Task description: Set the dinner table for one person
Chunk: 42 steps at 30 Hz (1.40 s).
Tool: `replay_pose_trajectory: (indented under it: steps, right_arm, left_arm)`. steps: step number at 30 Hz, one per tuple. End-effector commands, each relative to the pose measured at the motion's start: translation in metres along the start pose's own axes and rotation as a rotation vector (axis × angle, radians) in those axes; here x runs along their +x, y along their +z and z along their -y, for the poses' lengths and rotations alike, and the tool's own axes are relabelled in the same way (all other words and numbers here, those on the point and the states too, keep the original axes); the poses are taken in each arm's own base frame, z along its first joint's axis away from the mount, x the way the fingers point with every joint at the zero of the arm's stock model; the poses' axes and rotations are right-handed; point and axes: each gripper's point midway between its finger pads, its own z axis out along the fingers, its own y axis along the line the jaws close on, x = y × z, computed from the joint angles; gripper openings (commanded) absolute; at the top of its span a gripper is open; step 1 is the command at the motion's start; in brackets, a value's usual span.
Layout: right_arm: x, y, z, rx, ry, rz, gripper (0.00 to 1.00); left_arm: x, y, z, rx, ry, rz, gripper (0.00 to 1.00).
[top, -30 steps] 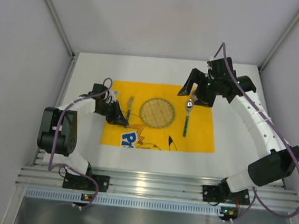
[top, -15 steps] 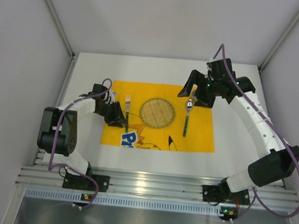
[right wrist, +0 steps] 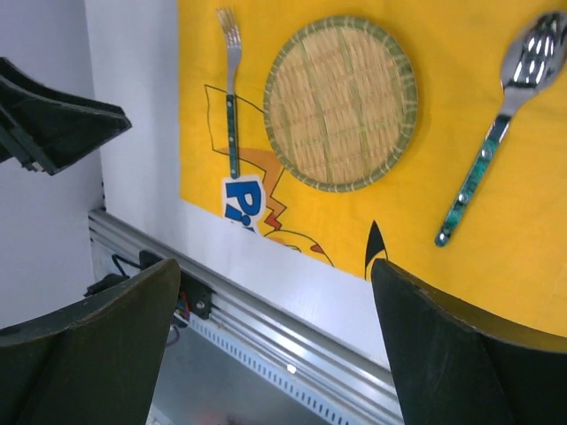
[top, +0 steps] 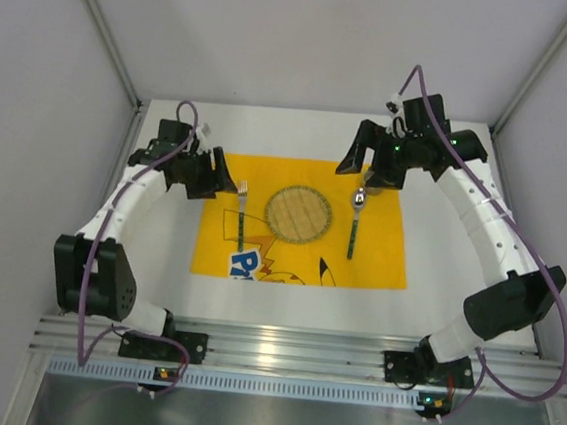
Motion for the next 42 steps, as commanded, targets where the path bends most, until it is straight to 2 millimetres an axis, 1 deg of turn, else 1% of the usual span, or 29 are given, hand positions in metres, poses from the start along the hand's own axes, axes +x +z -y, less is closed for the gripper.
replay_pose_trajectory:
  steps: [1,2,3,4,5,6,7,8,9,10,11,12,13,14,15,16,17,18,22,24,25,26,28,30,34,36,37,38,42]
  right_arm:
    - [-0.02,-0.033,-0.043,-0.116,-0.208,0.095,0.88]
    - [-0.016,-0.043,-0.059,-0.126,-0.282,0.134,0.89]
    - [-0.029,-0.048,-0.058,-0.058,-0.342,0.233,1.0]
    - [-0.028,-0.047,-0.057,-0.03,-0.37,0.265,1.0]
    - [-0.022,-0.057,-0.066,-0.036,-0.413,0.31,1.0]
    - [-0.022,-0.058,-0.064,-0.012,-0.419,0.347,1.0]
    - [-0.025,-0.048,-0.048,0.059,-0.404,0.394,1.0]
    - [-0.019,-0.058,-0.052,0.04,-0.41,0.439,1.0]
    - [-0.015,-0.055,-0.049,0.038,-0.409,0.456,1.0]
    - [-0.009,-0.039,-0.04,0.033,-0.411,0.472,1.0]
    - [-0.005,-0.05,-0.045,-0.001,-0.418,0.521,1.0]
    - [-0.002,-0.05,-0.043,-0.008,-0.417,0.546,1.0]
    - [0.001,-0.039,-0.032,0.004,-0.412,0.578,1.0]
    - [0.004,-0.049,-0.034,-0.023,-0.408,0.62,1.0]
    - [0.0,-0.052,-0.038,-0.05,-0.406,0.669,1.0]
    - [0.009,-0.042,-0.026,-0.04,-0.406,0.658,1.0]
    - [0.011,-0.048,-0.025,-0.052,-0.404,0.679,1.0]
    - [0.012,-0.047,-0.026,-0.066,-0.411,0.686,1.0]
    - [0.028,-0.043,-0.021,-0.078,-0.469,0.627,1.0]
    - [0.035,-0.043,-0.017,-0.069,-0.476,0.603,1.0]
    - [0.038,-0.042,-0.014,-0.065,-0.48,0.594,1.0]
    - [0.039,-0.047,-0.014,-0.07,-0.484,0.601,1.0]
    - [0.043,-0.047,-0.012,-0.072,-0.493,0.596,1.0]
    - [0.045,-0.054,-0.011,-0.076,-0.499,0.61,1.0]
    - [0.05,-0.06,-0.005,-0.072,-0.495,0.619,1.0]
    - [0.055,-0.062,0.0,-0.069,-0.49,0.614,1.0]
    - [0.057,-0.062,0.001,-0.069,-0.489,0.612,1.0]
    - [0.059,-0.065,0.003,-0.071,-0.486,0.616,1.0]
    - [0.065,-0.068,0.01,-0.072,-0.481,0.624,1.0]
  left_arm:
    - [-0.056,-0.072,0.01,-0.144,0.105,0.347,0.75]
    - [-0.067,-0.087,0.016,-0.167,0.133,0.453,0.9]
    - [-0.079,-0.097,0.016,-0.187,0.169,0.573,0.98]
    - [-0.089,-0.118,0.007,-0.278,0.179,0.685,0.98]
    - [-0.089,-0.118,0.009,-0.296,0.225,0.708,0.99]
    - [-0.083,-0.111,-0.006,-0.361,0.26,0.7,0.99]
    - [-0.088,-0.115,-0.01,-0.385,0.267,0.739,0.99]
    - [-0.078,-0.112,-0.023,-0.425,0.287,0.736,0.98]
    - [-0.076,-0.11,-0.027,-0.427,0.292,0.748,0.98]
    - [-0.08,-0.114,-0.024,-0.411,0.301,0.81,0.96]
    - [-0.078,-0.121,-0.021,-0.387,0.318,0.865,0.95]
    - [-0.061,-0.104,-0.039,-0.408,0.335,0.843,0.91]
    - [-0.069,-0.113,-0.033,-0.38,0.341,0.947,0.91]
    - [-0.064,-0.108,-0.032,-0.347,0.366,0.971,0.93]
    - [-0.044,-0.089,-0.046,-0.344,0.418,0.955,0.94]
    - [-0.041,-0.083,-0.047,-0.321,0.441,0.977,0.94]
    - [-0.041,-0.08,-0.047,-0.307,0.446,1.008,0.96]
    - [-0.025,-0.057,-0.071,-0.359,0.445,0.941,0.97]
    - [-0.005,-0.02,-0.112,-0.443,0.431,0.857,0.99]
    - [-0.01,-0.016,-0.114,-0.414,0.436,0.897,0.99]
    - [-0.008,-0.004,-0.115,-0.381,0.45,0.869,0.99]
    - [-0.02,-0.005,-0.115,-0.398,0.467,0.87,0.98]
    - [-0.024,0.007,-0.116,-0.385,0.49,0.841,0.98]
    - [-0.037,0.008,-0.112,-0.373,0.519,0.866,0.99]
    - [-0.048,0.033,-0.121,-0.369,0.52,0.766,0.97]
    - [-0.061,0.041,-0.121,-0.348,0.496,0.743,0.94]
    - [-0.064,0.042,-0.121,-0.344,0.483,0.746,0.93]
    - [-0.063,0.045,-0.11,-0.275,0.498,0.753,0.95]
    - [-0.06,0.034,-0.117,-0.3,0.479,0.843,0.99]
